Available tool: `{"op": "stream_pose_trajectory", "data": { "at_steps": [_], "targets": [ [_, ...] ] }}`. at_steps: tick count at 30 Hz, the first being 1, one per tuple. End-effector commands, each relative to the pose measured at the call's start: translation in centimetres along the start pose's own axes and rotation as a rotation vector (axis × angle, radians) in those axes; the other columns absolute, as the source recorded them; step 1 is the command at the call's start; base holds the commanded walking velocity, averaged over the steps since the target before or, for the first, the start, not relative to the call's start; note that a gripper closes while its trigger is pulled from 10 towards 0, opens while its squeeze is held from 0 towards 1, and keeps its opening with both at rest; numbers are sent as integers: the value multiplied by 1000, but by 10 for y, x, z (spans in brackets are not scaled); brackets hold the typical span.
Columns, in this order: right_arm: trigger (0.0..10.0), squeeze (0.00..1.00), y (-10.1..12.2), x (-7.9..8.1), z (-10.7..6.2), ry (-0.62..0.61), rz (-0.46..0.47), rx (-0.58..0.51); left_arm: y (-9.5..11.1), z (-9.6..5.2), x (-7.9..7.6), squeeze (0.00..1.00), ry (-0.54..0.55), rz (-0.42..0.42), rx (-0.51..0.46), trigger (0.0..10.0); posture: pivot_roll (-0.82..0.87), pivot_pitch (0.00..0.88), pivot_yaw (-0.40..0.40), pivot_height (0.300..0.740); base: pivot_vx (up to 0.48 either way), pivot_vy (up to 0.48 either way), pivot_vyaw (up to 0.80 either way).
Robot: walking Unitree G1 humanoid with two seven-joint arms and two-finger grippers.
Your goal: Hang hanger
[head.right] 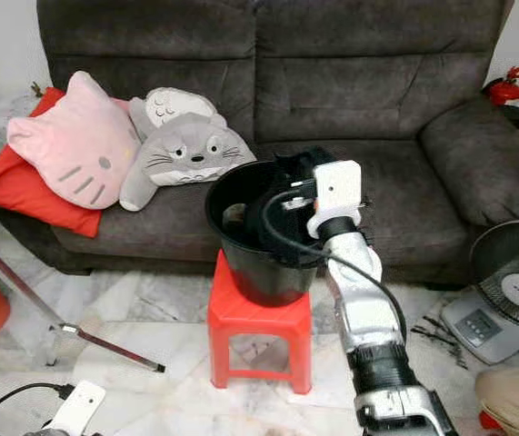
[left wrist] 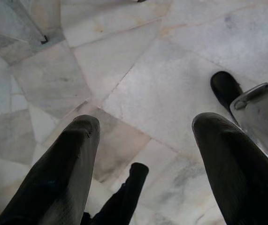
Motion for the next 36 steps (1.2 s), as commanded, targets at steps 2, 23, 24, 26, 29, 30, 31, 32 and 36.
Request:
{"op": "stream_pose_trajectory", "data": {
  "at_steps": [2, 23, 24, 26, 29, 30, 31, 32, 36],
  "targets": [
    [10000, 0, 4, -2, -9, -60, 29, -4, -11, -1, -1, 0, 3, -21, 29, 10000, -180, 0, 22, 740, 0, 0, 0],
    [10000, 0, -8, 3, -51, -292, 115, 33, -16, -2, 0, 0, -10, -12, 29, 10000, -161, 0, 20, 740, 0, 0, 0],
    [10000, 0, -8, 3, -51, -288, 93, 32, -15, -2, 0, 0, -10, -18, 26, 10000, -159, 0, 19, 740, 0, 0, 0],
    [10000, 0, -9, 5, -51, -287, 81, 34, -15, -2, -1, 0, -11, -32, 19, 10000, -161, 0, 20, 740, 0, 0, 0],
    [10000, 0, -9, 8, -52, -284, 80, 37, -16, -2, -2, 0, -14, -35, 19, 10000, -165, 0, 20, 740, 0, 0, 0],
    [10000, 0, -9, 8, -52, -282, 79, 38, -16, -2, -2, 0, -17, -37, 17, 10000, -168, 0, 21, 740, 0, 0, 0],
    [10000, 0, -9, 9, -53, -281, 78, 39, -16, -2, -3, 0, -20, -39, 16, 10000, -169, 0, 21, 740, 0, 0, 0],
    [10000, 0, -9, 9, -53, -280, 75, 41, -16, -2, -3, 0, -23, -41, 14, 10000, -168, 0, 20, 740, 0, 0, 0],
    [10000, 0, -10, 8, -52, -284, 69, 44, -16, -2, -4, 0, -25, -45, 14, 10000, -166, 0, 18, 740, 0, 0, 0]
  ]
}}
Point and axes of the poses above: a point about 5 cm out from each wrist's last joint towards the gripper, its own z axis pointing out of the wrist towards the gripper, its own y axis along the axis of the wrist's last joint, x = y × z, the point moved 2 cm from there along z, pointing out of the wrist towards the gripper, and after that the axes turned 11 degrees about z, right-handed, at the moved point
